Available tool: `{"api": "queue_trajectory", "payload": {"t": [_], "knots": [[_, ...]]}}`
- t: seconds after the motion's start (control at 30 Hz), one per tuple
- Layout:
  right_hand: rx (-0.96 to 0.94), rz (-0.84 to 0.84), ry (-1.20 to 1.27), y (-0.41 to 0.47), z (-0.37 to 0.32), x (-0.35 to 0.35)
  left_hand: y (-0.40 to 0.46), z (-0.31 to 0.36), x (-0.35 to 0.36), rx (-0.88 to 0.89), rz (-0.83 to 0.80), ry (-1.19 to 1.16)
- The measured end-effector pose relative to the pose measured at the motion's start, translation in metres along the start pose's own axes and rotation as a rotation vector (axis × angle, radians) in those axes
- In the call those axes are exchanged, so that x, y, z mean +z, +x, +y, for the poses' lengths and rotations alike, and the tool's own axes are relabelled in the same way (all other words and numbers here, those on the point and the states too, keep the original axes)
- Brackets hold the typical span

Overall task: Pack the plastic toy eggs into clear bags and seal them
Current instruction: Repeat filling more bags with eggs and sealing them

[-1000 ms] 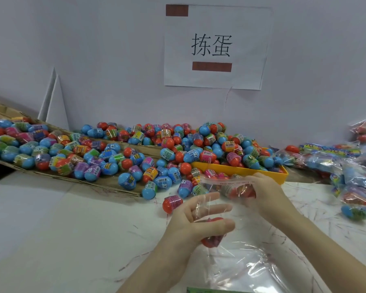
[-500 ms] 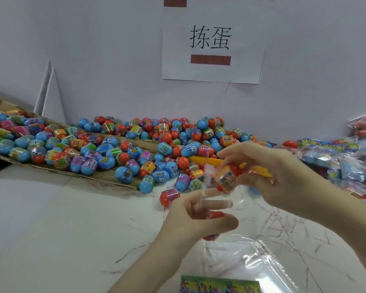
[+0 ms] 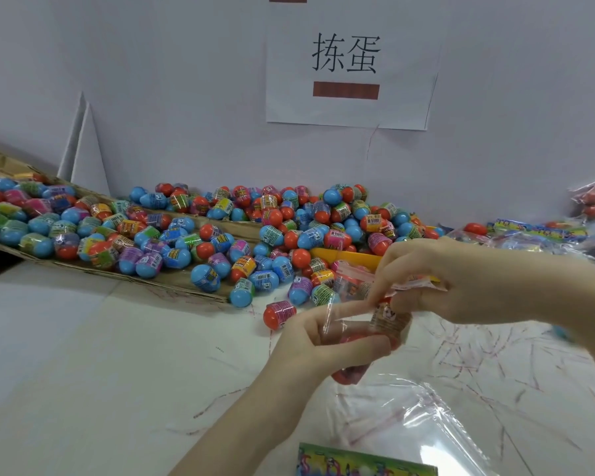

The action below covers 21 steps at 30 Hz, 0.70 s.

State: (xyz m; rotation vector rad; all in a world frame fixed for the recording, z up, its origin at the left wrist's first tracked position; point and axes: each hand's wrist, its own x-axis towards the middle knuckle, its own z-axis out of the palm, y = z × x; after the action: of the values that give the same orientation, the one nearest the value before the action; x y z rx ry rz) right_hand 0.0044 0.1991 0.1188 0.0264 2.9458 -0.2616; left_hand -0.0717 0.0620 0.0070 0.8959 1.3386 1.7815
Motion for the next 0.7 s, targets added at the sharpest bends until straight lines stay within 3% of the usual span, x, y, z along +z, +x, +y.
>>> {"api": "queue_trajectory", "payload": {"t": [0.23, 0.6, 0.63, 0.7], "knots": [[-0.035, -0.011, 0.177, -0.003, 0.001, 0.004, 0.001, -0.002, -0.001, -0.020, 0.047, -0.029], [0.046, -0.002, 0.120, 0.000, 0.008, 0.022, 0.004, -0.006, 0.004, -0.143, 0.088, -0.048], [0.044, 0.018, 0.142, 0.000, 0.005, 0.021, 0.004, -0.007, 0.004, -0.157, 0.086, -0.055], [-0.007, 0.355, 0.244, 0.007, 0.000, 0.016, 0.006, -0.010, 0.004, -0.164, 0.086, -0.082]]}}
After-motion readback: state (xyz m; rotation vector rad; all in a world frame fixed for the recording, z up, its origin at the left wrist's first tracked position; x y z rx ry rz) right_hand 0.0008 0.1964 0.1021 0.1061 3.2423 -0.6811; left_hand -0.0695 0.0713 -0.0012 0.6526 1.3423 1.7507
